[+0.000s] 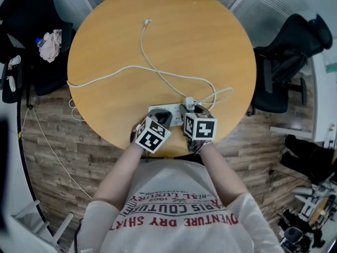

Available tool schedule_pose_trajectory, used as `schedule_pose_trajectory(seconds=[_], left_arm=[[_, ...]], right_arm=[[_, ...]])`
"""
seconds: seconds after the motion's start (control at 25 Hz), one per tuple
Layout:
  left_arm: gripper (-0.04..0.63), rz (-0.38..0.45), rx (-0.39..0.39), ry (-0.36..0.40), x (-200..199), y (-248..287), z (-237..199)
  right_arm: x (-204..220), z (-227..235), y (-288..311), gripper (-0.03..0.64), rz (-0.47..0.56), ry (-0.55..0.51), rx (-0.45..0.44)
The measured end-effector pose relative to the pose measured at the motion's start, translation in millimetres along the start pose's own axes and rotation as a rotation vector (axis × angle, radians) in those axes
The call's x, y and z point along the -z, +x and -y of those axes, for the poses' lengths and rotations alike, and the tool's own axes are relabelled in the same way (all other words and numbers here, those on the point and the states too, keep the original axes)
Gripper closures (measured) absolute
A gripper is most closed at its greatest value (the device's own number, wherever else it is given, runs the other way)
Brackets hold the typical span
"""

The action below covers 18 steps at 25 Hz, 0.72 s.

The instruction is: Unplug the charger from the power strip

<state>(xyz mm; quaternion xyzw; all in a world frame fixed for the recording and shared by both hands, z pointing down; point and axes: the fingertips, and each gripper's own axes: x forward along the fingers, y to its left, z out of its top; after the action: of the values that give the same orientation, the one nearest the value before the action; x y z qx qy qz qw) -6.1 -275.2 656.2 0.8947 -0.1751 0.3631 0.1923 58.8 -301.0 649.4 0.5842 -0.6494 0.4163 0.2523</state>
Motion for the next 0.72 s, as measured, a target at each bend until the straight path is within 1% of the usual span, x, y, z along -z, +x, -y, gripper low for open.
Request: schedule_pose_trajectory(seconds=[0.12, 0.36, 0.48, 0.72], left_arm=[[0.563, 0.000, 0.006, -0.003, -0.1, -0.3, 0.1], [0.563, -0.001, 0.007, -0.004, 2.0, -0.3, -0.6], [0.563, 0.001, 0.004, 0.000, 1.8, -0.1, -1.0], [0.563, 0.011, -0.010, 0.036, 1.5, 1.0, 0.6]], right_arm=[[2.9, 2.3, 3.8, 0.425, -0.015, -0.003, 0.028], [4.4, 2.8, 4.8, 0.454, -0.049, -0.072, 0.094], [4.3, 3.0, 4.5, 0.457, -0.056, -0.071, 0.101], [3.3, 3.3, -1.5, 0.459, -0.055, -0.068, 0.109]])
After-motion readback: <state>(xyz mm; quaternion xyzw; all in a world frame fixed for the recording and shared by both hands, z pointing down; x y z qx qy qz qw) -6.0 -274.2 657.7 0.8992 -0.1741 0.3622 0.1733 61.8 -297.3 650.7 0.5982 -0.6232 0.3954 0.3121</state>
